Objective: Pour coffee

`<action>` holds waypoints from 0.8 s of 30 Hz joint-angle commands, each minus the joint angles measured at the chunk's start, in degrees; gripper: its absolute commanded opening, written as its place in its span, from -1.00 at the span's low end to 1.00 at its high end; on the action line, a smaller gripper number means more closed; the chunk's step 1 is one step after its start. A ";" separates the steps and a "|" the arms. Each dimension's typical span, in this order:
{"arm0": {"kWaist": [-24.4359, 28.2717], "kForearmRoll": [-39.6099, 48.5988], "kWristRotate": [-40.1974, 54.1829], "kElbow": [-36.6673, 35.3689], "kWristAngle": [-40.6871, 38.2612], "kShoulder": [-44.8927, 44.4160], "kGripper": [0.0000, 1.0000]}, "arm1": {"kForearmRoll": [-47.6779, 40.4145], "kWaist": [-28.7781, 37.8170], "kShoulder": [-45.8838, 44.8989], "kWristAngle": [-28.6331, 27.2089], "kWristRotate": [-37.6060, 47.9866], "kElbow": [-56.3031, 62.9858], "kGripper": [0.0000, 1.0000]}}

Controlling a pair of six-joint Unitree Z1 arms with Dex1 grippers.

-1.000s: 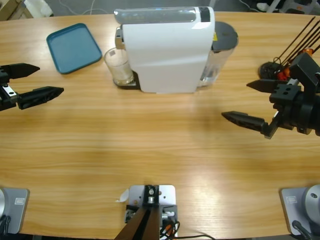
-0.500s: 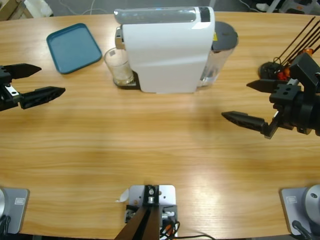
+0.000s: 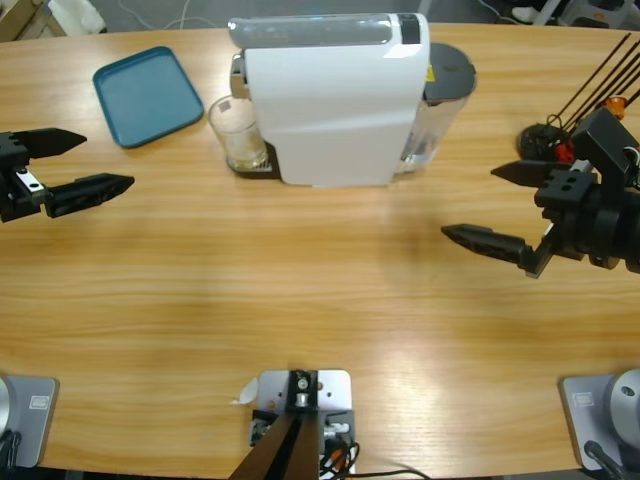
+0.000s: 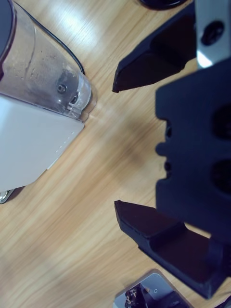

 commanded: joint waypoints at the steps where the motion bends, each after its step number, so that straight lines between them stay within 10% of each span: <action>1: -0.48 -0.64 -0.06 2.00 0.92 -0.79 0.91 | -0.48 0.51 1.18 0.89 -0.66 1.03 1.00; 24: -0.48 -14.23 0.55 0.24 0.13 14.54 0.90 | -0.39 0.51 1.34 2.28 -0.49 0.82 1.00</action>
